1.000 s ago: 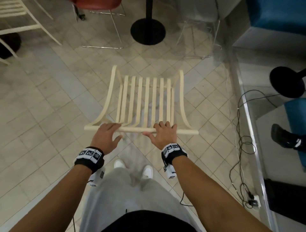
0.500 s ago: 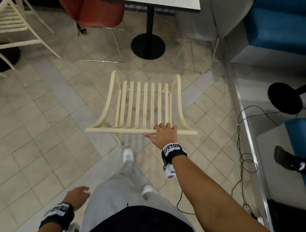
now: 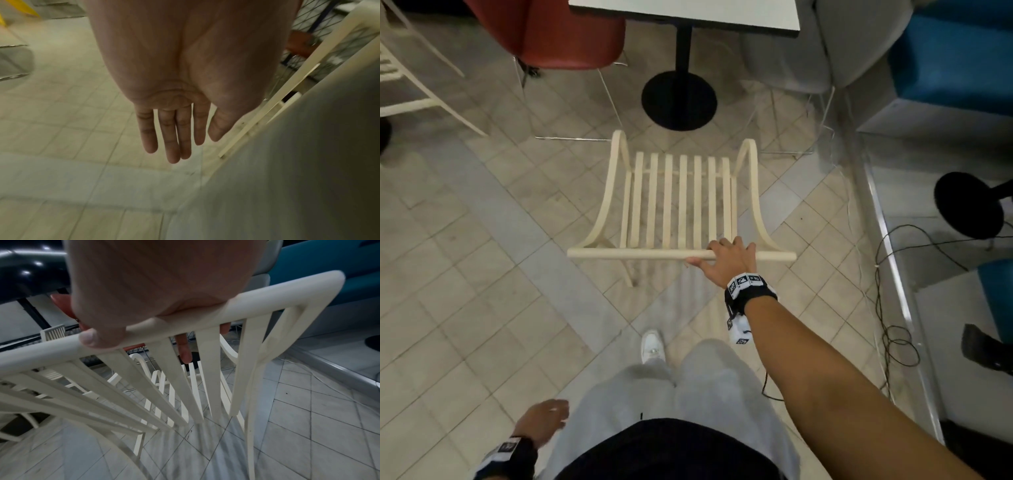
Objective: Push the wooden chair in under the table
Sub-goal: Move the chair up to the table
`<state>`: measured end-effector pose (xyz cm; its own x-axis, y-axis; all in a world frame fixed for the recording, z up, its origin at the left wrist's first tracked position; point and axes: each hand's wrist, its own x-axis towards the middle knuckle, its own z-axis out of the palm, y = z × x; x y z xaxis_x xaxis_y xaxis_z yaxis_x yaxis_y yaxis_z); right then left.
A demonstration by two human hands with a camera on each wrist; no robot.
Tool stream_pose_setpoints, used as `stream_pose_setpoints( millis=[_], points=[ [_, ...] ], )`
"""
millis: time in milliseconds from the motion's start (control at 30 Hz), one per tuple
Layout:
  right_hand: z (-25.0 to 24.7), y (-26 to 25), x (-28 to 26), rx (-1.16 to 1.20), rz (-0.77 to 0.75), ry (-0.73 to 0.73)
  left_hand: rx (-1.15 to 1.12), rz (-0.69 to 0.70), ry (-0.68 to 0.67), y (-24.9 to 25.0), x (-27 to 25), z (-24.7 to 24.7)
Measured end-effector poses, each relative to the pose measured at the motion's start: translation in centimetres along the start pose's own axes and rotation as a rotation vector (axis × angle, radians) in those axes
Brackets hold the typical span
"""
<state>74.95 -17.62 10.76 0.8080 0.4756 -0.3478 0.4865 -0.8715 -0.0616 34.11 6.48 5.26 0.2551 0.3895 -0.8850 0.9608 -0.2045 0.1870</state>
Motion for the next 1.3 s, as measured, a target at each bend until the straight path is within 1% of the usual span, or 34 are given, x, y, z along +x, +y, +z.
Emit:
stream_pose_setpoints(
  millis=[67,100,167,233,300,400,533,667,733,833,967,1067,1167,1233,1300],
  points=[
    [-1.1,0.0,2.2,-0.004,-0.007,-0.012,-0.131,-0.012,0.037,2.8,0.7,-2.6],
    [-1.7,0.2,3.3,-0.007,-0.012,-0.007,-0.171,0.013,0.066,4.3,1.2,-3.9],
    [-2.5,0.5,5.7,-0.01,-0.021,0.002,-0.179,0.054,0.114,6.9,2.0,-6.1],
    [-3.2,0.9,8.1,-0.015,-0.028,0.005,-0.244,0.063,0.107,8.9,2.4,-7.4],
    [-4.0,1.5,10.4,-0.019,-0.04,0.015,-0.304,0.038,0.103,10.3,3.5,-8.3],
    [-5.1,2.4,13.6,-0.007,-0.059,0.039,-0.295,-0.019,0.103,11.7,4.8,-8.5],
    [-6.7,3.4,18.0,0.006,-0.092,0.056,-0.255,-0.113,0.078,13.6,4.6,-7.2],
    [-8.1,4.3,21.9,0.003,-0.116,0.037,-0.309,-0.192,0.055,16.6,4.8,-6.9],
    [-8.8,4.6,23.5,-0.004,-0.13,0.002,-0.351,-0.198,0.08,18.4,4.7,-6.6],
    [-9.6,4.9,25.6,-0.014,-0.141,-0.017,-0.34,-0.162,0.144,21.3,4.1,-6.4],
    [-10.9,5.3,28.7,-0.036,-0.17,-0.043,-0.282,-0.105,0.147,24.3,3.8,-6.4],
    [-11.7,5.7,30.9,-0.025,-0.202,-0.093,-0.346,-0.157,0.124,24.7,5.0,-6.8],
    [-12.3,5.7,32.5,-0.017,-0.197,-0.067,-0.401,-0.222,0.069,24.6,6.2,-7.7],
    [-12.6,5.5,33.8,-0.025,-0.2,-0.057,-0.404,-0.233,0.049,24.8,7.1,-8.3],
    [-13.2,5.4,35.0,-0.029,-0.202,-0.052,-0.366,-0.222,0.059,25.4,7.7,-9.2]
  ],
)
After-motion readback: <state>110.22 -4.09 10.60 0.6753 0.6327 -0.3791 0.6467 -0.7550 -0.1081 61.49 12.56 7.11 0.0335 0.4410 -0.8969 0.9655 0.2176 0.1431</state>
